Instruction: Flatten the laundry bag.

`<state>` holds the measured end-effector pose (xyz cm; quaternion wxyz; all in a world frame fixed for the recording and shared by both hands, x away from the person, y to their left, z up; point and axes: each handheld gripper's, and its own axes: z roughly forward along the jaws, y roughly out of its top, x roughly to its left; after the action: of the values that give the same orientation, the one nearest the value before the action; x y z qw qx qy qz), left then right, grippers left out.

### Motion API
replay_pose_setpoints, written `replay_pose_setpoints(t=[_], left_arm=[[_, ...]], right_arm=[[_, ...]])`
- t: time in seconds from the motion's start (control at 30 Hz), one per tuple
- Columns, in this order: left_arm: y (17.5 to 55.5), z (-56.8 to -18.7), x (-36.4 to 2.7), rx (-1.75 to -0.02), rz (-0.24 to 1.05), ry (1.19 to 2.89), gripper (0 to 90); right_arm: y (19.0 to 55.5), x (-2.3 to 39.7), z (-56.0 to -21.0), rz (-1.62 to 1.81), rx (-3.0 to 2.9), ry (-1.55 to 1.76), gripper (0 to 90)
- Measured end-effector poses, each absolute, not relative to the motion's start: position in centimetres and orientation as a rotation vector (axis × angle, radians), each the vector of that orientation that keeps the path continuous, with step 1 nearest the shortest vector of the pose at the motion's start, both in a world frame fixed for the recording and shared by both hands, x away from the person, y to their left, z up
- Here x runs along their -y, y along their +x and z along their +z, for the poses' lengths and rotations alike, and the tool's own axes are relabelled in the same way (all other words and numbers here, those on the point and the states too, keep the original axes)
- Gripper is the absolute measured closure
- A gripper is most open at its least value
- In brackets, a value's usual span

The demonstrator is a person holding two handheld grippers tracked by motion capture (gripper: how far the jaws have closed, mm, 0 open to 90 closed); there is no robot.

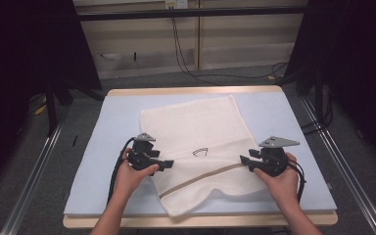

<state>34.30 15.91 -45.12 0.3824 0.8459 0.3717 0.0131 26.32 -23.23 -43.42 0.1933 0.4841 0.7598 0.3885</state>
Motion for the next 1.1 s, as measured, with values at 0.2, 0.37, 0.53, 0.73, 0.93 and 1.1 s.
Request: replay_pose_setpoints(t=[0.2, 0.37, 0.53, 0.73, 0.93, 1.1], left_arm=[[34.1, -45.4, -16.7, -0.985, 0.042, 2.138, 24.0], [34.0, -45.7, -17.6, -1.019, 0.052, 2.147, 23.2], [33.6, -45.8, -18.4, -1.054, 0.126, 2.153, 23.3], [32.5, -46.4, -19.8, -1.130, 0.127, 2.159, 24.4], [31.1, -46.8, -19.9, -1.160, 0.100, 2.159, 37.7], [30.7, -46.6, -19.1, -1.198, 0.088, 2.175, 62.7]], right_arm=[[26.7, 23.9, -45.0, 1.035, -2.169, 1.377, 53.3], [26.3, 23.4, -47.2, 0.998, -2.245, 1.395, 53.6], [26.3, 23.1, -47.8, 0.992, -2.262, 1.374, 51.0], [26.8, 24.4, -47.0, 1.044, -2.193, 1.380, 48.4], [26.8, 25.4, -46.9, 1.006, -2.159, 1.386, 47.5], [26.8, 25.8, -47.1, 0.988, -2.155, 1.408, 47.5]])
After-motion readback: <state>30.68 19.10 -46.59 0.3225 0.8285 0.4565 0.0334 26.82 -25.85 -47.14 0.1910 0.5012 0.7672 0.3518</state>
